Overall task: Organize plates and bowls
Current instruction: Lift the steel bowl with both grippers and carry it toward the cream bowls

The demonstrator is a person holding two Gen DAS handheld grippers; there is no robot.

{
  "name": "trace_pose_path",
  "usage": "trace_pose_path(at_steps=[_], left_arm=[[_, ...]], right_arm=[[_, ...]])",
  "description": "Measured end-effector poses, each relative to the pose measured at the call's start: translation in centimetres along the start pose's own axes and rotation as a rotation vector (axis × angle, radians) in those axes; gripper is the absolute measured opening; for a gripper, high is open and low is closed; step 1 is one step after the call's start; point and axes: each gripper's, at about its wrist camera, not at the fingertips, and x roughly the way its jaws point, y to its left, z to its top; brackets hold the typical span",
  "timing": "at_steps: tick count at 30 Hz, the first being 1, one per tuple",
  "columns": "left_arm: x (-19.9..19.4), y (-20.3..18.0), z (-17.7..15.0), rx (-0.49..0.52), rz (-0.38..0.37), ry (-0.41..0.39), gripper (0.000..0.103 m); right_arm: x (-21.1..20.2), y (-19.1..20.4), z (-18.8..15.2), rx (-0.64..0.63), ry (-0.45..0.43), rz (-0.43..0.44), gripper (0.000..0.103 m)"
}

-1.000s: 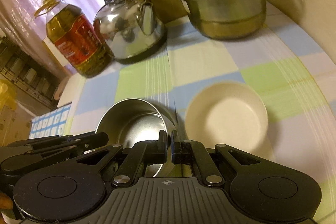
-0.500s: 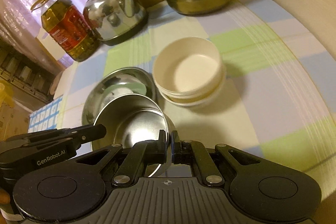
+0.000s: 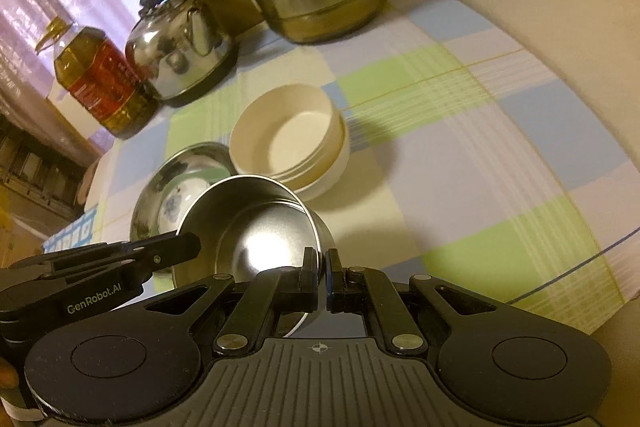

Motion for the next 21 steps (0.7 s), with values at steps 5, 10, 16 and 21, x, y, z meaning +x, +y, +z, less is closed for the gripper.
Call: trace_pose_path(at_steps=[5, 10, 16, 21], left_arm=[[0.0, -0.4, 0.9, 0.003, -0.003, -0.017, 0.005], [0.1, -0.4, 2.4, 0.0, -0.001, -0.041, 0.005], [0.3, 0.3, 4.8, -0.02, 0.0, -0.08, 0.005], [0.9, 1.2, 7.3, -0.04, 0.015, -0.109, 0.005]], right_arm=[[-0.5, -0.3, 1.0, -0.001, -0.025, -0.001, 0.004], [-0.4, -0.1, 2.5, -0.011, -0.047, 0.004, 0.004], [-0.2, 0.4, 4.9, -0.018, -0.076, 0.018, 0.004], [0.6, 1.1, 7.7, -0.033, -0.091, 0.033, 0.004]])
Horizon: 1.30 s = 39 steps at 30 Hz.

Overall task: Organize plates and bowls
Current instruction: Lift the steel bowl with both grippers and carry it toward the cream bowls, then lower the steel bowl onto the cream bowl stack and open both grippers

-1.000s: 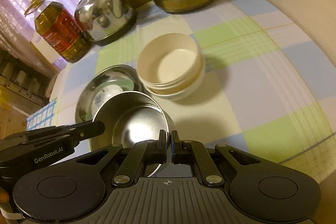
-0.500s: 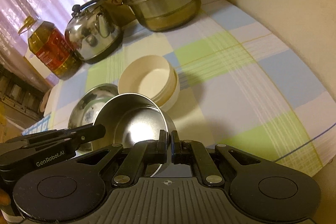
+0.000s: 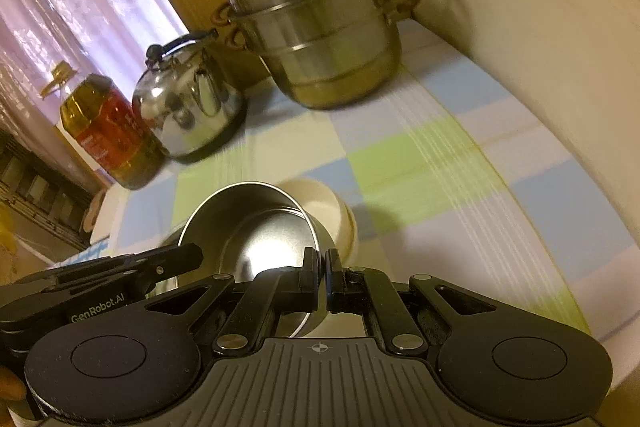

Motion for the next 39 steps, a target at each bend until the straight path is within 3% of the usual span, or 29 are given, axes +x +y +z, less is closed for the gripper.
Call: trace_pose_path(at_steps=[13, 39], left_arm=[[3.5, 2.1, 2.6, -0.065, 0.024, 0.02, 0.005], [7.4, 3.4, 1.3, -0.107, 0.039, 0.13, 0.006]], right_arm=[[4.6, -0.5, 4.5, 0.021, 0.074, 0.021, 0.004], [9.0, -2.0, 4.5, 0.043, 0.167, 0.007, 0.004]])
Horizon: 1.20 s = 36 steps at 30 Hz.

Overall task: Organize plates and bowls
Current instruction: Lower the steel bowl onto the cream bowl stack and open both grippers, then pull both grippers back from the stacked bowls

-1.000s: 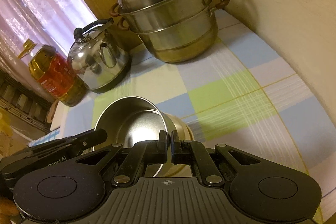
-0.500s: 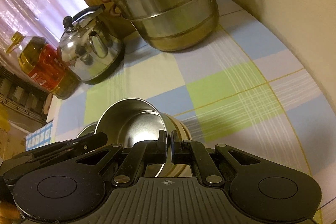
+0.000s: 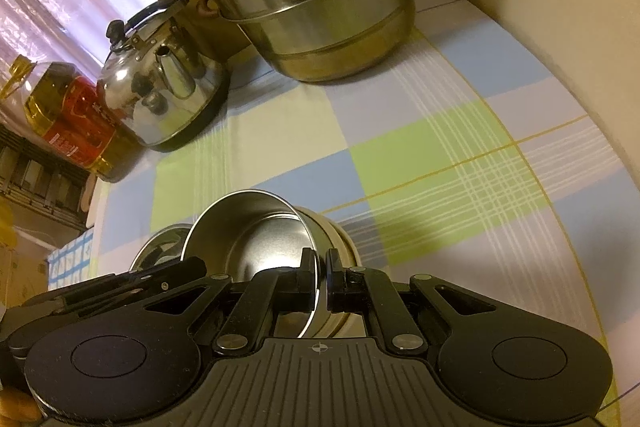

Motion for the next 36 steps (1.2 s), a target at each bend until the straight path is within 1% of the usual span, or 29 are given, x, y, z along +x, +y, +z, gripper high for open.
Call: trace_pose_path(at_steps=[1, 2, 4, 7, 13, 17, 22, 24, 25, 26, 27, 28, 36], left_arm=[[0.1, 0.0, -0.1, 0.0, 0.006, 0.001, 0.009], [0.2, 0.1, -0.1, 0.002, 0.008, 0.001, 0.01], [0.1, 0.1, -0.1, -0.005, 0.0, 0.003, 0.01], [-0.3, 0.0, -0.2, -0.002, 0.01, -0.011, 0.01], [-1.8, -0.2, -0.7, 0.006, 0.026, -0.036, 0.014], [-3.4, -0.7, -1.7, 0.031, 0.039, -0.061, 0.015], [-5.8, -1.4, -3.9, 0.057, 0.058, -0.077, 0.016], [-6.8, -1.7, -4.9, 0.059, 0.064, -0.078, 0.019], [-7.3, -1.8, -5.3, 0.059, 0.067, -0.079, 0.021], [-7.8, -2.0, -5.8, 0.059, 0.069, -0.082, 0.022], [-8.3, -2.1, -6.4, 0.058, 0.07, -0.086, 0.022], [-8.8, -2.3, -6.9, 0.058, 0.073, -0.088, 0.023], [-12.3, -3.3, -11.5, 0.043, 0.108, -0.096, 0.025]], right_arm=[[0.1, 0.0, 0.0, 0.0, 0.0, 0.001, 0.004], [0.1, 0.0, 0.0, -0.007, 0.001, -0.006, 0.004], [0.1, -0.1, 0.1, -0.01, -0.005, 0.0, 0.004], [0.0, 0.0, 0.0, -0.013, -0.006, 0.001, 0.004], [-0.7, 0.2, -0.7, -0.017, -0.03, 0.0, 0.004], [-1.8, -0.1, -1.8, -0.012, -0.057, 0.021, 0.005], [-3.6, -0.4, -3.9, -0.014, -0.076, 0.047, 0.007], [-4.5, -0.5, -5.0, -0.022, -0.084, 0.053, 0.014], [-4.9, -0.5, -5.5, -0.026, -0.09, 0.057, 0.028], [-5.3, -0.5, -5.9, -0.029, -0.095, 0.061, 0.046], [-5.9, -0.5, -6.5, -0.032, -0.106, 0.068, 0.052], [-6.4, -0.6, -7.1, -0.034, -0.115, 0.074, 0.056], [-9.6, -0.7, -11.8, -0.064, -0.119, 0.121, 0.058]])
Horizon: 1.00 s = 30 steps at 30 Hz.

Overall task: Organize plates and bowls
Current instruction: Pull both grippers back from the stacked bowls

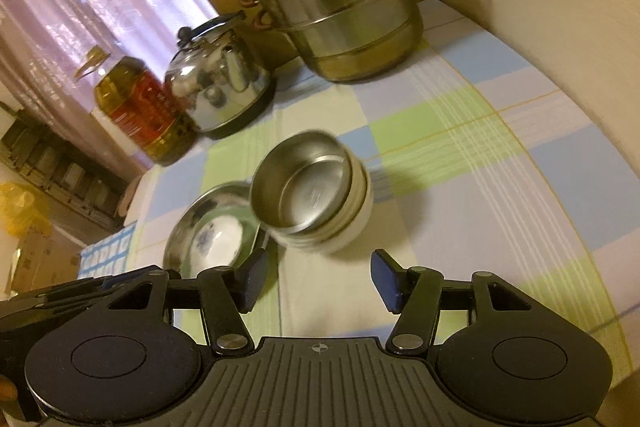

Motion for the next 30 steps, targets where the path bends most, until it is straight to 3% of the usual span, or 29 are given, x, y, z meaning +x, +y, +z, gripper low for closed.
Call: trace_pose_path(at_steps=[15, 30], left_arm=[[-4.4, -0.9, -8.2, -0.087, 0.069, 0.035, 0.025], [-6.5, -2.0, -13.0, -0.129, 0.141, 0.06, 0.025]], right_arm=[[-3.8, 0.6, -7.4, -0.09, 0.06, 0.037, 0.064], [-4.2, 0.8, -11.5, -0.159, 0.142, 0.027, 0.065]])
